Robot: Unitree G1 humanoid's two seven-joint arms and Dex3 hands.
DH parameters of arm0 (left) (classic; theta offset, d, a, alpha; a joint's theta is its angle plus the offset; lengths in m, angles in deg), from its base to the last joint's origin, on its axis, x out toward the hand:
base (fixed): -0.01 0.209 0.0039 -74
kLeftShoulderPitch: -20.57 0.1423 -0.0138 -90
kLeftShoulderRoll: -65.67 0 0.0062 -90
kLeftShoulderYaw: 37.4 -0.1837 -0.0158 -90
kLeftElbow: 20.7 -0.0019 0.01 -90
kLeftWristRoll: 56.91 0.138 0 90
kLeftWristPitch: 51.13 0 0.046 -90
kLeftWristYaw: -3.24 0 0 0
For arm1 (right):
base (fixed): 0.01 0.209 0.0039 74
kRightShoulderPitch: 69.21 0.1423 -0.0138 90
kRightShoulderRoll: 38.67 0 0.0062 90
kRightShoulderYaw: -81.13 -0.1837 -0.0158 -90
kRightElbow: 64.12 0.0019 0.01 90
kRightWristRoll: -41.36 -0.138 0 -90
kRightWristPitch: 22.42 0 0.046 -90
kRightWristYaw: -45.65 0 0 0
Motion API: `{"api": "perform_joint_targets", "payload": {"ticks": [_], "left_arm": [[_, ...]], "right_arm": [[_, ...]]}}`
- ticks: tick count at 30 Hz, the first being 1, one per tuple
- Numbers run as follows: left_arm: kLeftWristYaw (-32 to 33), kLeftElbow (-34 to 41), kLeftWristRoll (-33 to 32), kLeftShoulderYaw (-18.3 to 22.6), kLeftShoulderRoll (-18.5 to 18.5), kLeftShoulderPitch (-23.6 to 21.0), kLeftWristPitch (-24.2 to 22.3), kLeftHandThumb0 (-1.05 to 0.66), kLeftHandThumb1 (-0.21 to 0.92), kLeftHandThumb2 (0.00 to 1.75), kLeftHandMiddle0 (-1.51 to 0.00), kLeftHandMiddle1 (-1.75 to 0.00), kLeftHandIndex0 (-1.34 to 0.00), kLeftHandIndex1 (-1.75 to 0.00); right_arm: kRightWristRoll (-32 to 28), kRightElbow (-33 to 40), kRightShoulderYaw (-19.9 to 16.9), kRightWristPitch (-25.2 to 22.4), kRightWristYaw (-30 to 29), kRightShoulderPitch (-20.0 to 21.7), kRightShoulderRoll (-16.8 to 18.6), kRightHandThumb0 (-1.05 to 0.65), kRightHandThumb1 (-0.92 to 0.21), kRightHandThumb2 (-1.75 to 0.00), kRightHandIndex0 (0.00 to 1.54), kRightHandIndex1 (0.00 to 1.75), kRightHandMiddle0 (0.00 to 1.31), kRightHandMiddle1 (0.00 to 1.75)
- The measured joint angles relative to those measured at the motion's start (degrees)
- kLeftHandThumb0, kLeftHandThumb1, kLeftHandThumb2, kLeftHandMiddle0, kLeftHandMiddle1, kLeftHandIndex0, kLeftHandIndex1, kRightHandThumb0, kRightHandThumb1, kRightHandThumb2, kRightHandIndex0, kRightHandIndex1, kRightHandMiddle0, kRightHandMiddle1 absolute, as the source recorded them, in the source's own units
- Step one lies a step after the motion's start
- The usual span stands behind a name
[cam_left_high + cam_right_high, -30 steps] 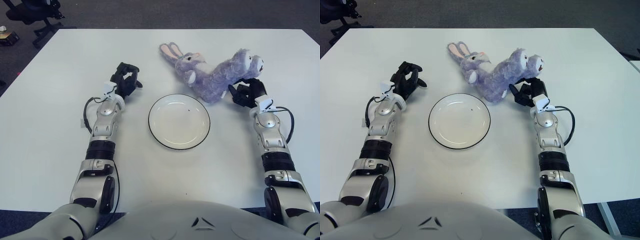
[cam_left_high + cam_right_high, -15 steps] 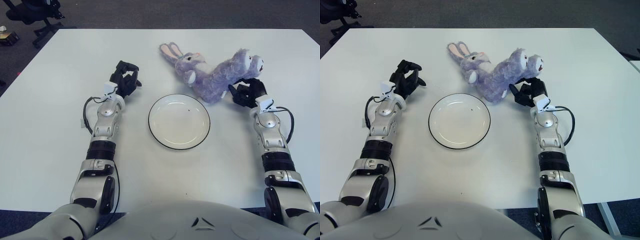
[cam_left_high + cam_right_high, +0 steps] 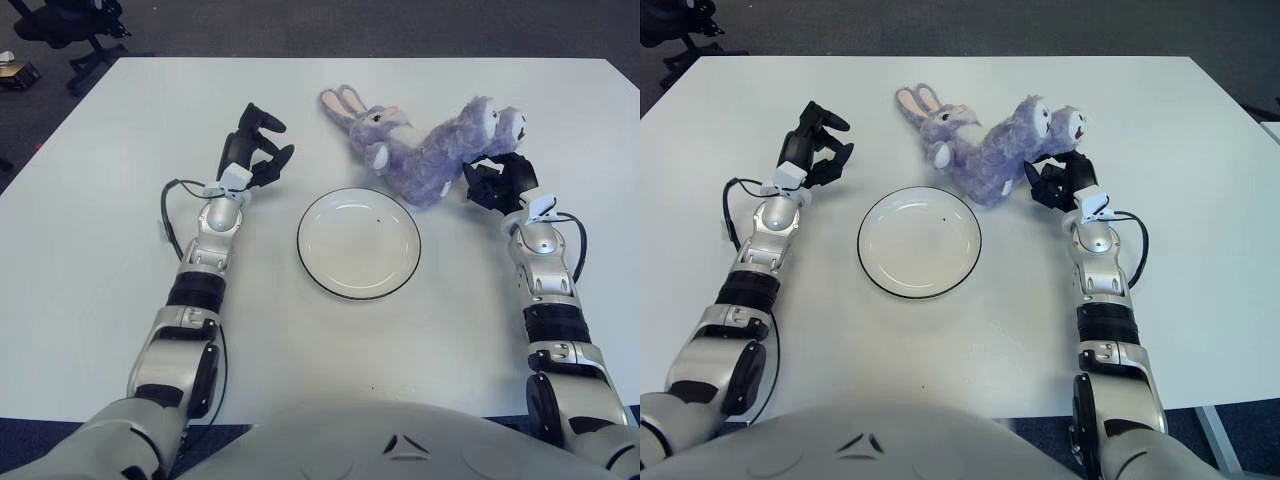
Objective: Put the doll into the plate.
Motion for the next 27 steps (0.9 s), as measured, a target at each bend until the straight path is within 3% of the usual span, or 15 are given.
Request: {"api": "perform_joint_targets", "payload": {"ticks": [5, 9, 14, 19, 27], "left_arm": [[1.43, -6.12, 1.83, -1.9, 1.14, -3.81, 4.55, -0.34, 0.92, 0.36, -0.48, -0.64, -0.34, -1.57], [2.19, -8.16, 4.37, -4.15, 1.4, -6.21, 5.0, -0.43, 0.92, 0.25, -0.51, -0.45, -0.3, -0.9], [2.68, -9.75, 7.78, -7.24, 1.95, -9.76, 5.3, -0.45, 0.92, 0.2, -0.48, -0.26, -0.29, -0.59], [3.95, -12.76, 10.39, -9.65, 2.41, -14.05, 5.89, -0.47, 0.92, 0.13, -0.44, -0.07, -0.3, -0.4], [5.99, -18.41, 14.88, -14.53, 2.57, -21.17, 5.93, -0.51, 0.92, 0.04, -0.37, 0.0, -0.29, -0.22]], "right_arm": [[0.0, 0.5, -0.01, -0.57, 0.0, -0.19, 0.08, -0.38, -0.7, -0.72, 0.89, 1.75, 0.43, 1.63], [0.0, 0.75, -0.01, -0.93, 0.0, -0.28, 0.11, -0.38, -0.7, -0.72, 0.89, 1.75, 0.43, 1.63], [0.04, 1.14, 0.05, -1.38, 0.0, -0.31, 0.21, -0.38, -0.7, -0.73, 0.88, 1.75, 0.43, 1.63], [0.1, 1.51, 0.12, -1.77, -0.01, -0.35, 0.22, -0.38, -0.7, -0.73, 0.88, 1.75, 0.43, 1.63], [0.22, 1.93, 0.25, -2.43, -0.03, -0.43, 0.25, -0.38, -0.69, -0.74, 0.88, 1.75, 0.43, 1.64]]}}
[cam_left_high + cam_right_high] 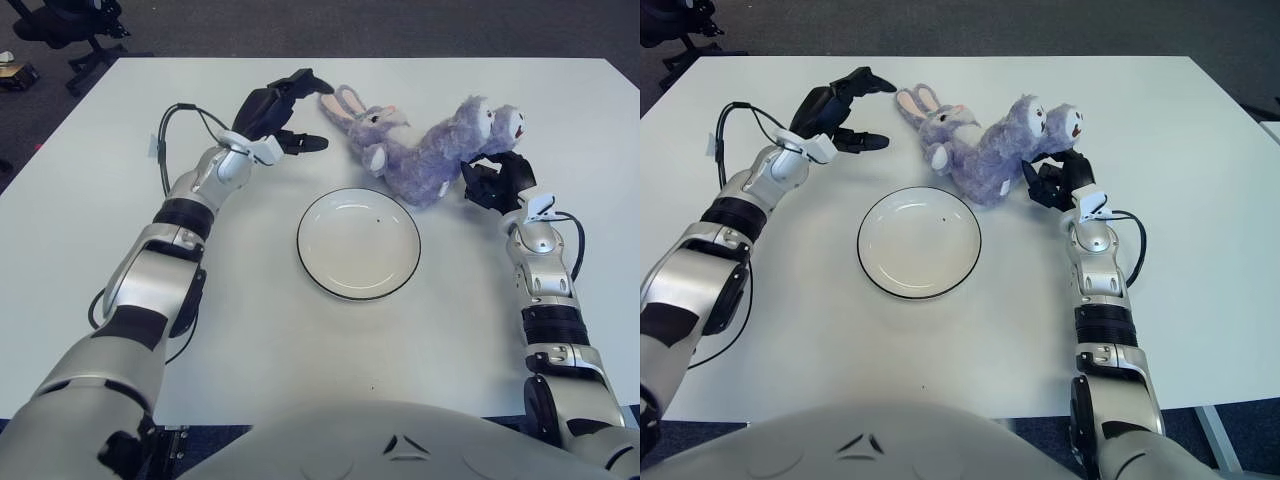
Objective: Put the doll into the plate.
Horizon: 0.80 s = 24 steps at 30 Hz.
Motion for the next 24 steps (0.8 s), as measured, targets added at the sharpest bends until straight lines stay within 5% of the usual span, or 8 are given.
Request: {"api": "perform_joint_targets", "payload": {"ticks": [11, 24], "left_arm": [[-1.62, -1.83, 5.84, -7.02, 0.35, -6.8, -2.19, -0.57, 0.84, 0.01, -0.17, 0.0, -0.22, -0.06], [-2.92, -3.73, 7.43, -10.86, -0.84, -11.38, -2.8, -0.5, 0.79, 0.0, -0.15, 0.0, -0.19, -0.02]], "right_arm": [[0.01, 0.48, 0.09, -0.72, -0.03, -0.26, 0.06, -0.38, -0.69, -0.75, 0.87, 1.75, 0.43, 1.64], [0.03, 0.89, 0.36, -1.34, -0.03, -0.67, 0.36, -0.38, -0.68, -0.75, 0.86, 1.75, 0.43, 1.64]]}}
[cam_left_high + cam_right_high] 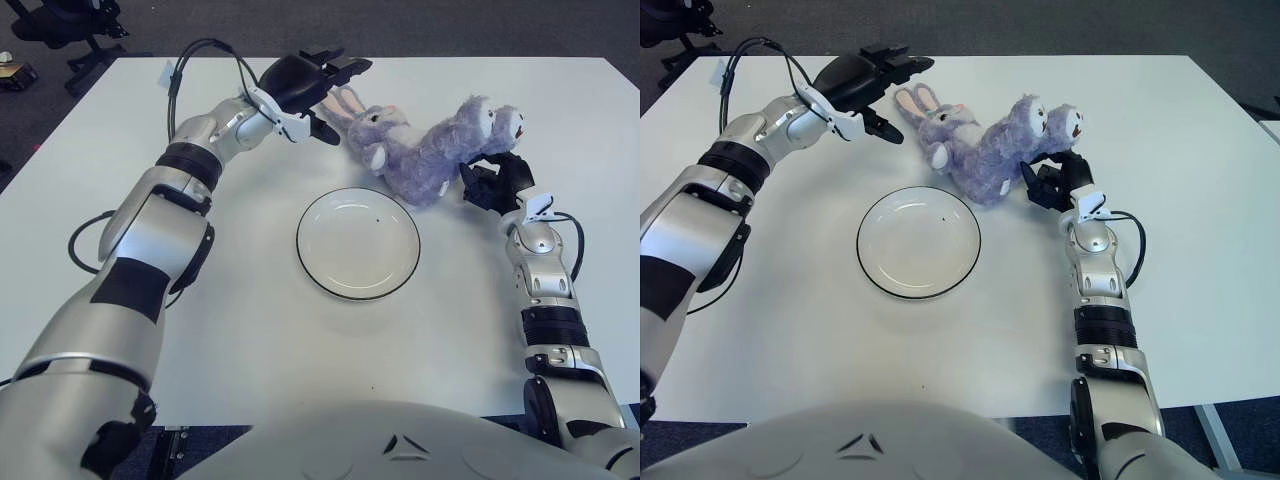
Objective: Put the doll into the plate.
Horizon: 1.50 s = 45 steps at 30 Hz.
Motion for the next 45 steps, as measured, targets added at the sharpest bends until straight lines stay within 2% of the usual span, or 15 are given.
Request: {"api": "perform_joint_targets", "payload": {"ticks": [10, 23, 35, 45], "left_arm": [[-2.93, -2.54, 1.37, -4.06, -2.28, -2.56, 0.39, -0.49, 0.78, 0.0, -0.17, -0.01, -0.21, -0.03], [-3.44, -4.32, 4.23, -8.4, -4.23, -6.26, 1.08, -0.5, 0.8, 0.0, -0.36, -0.03, -0.35, -0.06], [-5.66, -7.68, 4.17, -9.06, -6.85, -7.15, 2.0, -0.54, 0.81, 0.01, -0.41, -0.02, -0.39, -0.06], [-9.5, -8.16, 3.56, -8.74, -8.41, -7.73, 1.01, -0.56, 0.83, 0.01, -0.52, -0.07, -0.43, -0.07]], "right_arm": [[0.01, 0.05, 0.38, -0.05, 0.0, -0.05, 0.41, -0.38, -0.69, -0.75, 0.85, 1.75, 0.43, 1.64], [0.02, 0.18, 0.52, -0.05, -0.01, -0.17, 0.71, -0.38, -0.69, -0.74, 0.85, 1.75, 0.43, 1.64], [0.01, 0.7, 0.47, -0.03, -0.63, -0.49, 1.11, -0.38, -0.69, -0.74, 0.84, 1.75, 0.43, 1.64], [-0.09, 0.74, -0.43, 1.74, -3.72, -0.61, 3.49, -0.38, -0.68, -0.76, 0.85, 1.75, 0.42, 1.65]]}}
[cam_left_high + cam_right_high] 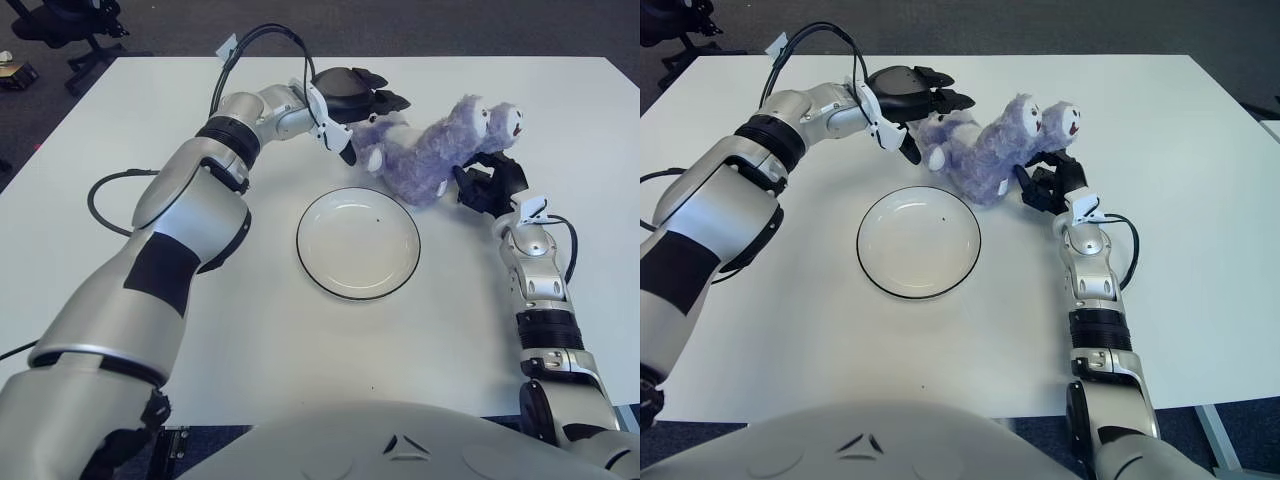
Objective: Put the doll into the plate.
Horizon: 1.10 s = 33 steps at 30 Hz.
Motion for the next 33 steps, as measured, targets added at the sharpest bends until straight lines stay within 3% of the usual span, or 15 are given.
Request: {"api": "perform_joint_targets", "payload": {"ticks": [17, 33], "left_arm": [[-2.52, -1.36, -1.11, 0.23, -2.96, 0.0, -4.98, -0.58, 0.84, 0.0, -0.51, -0.06, -0.39, -0.06], [-7.42, -2.3, -2.03, 0.58, -5.09, 0.01, -9.8, -0.64, 0.84, 0.0, -0.38, 0.0, -0.21, 0.0]], "right_arm": [[0.07, 0.93, -0.16, 2.64, -1.58, -0.4, 1.53, -0.39, -0.66, -0.84, 0.87, 1.75, 0.39, 1.71], [-0.04, 1.0, -0.07, 10.82, -1.55, -1.15, 3.01, -0.39, -0.64, -0.89, 0.88, 1.75, 0.38, 1.75]]}}
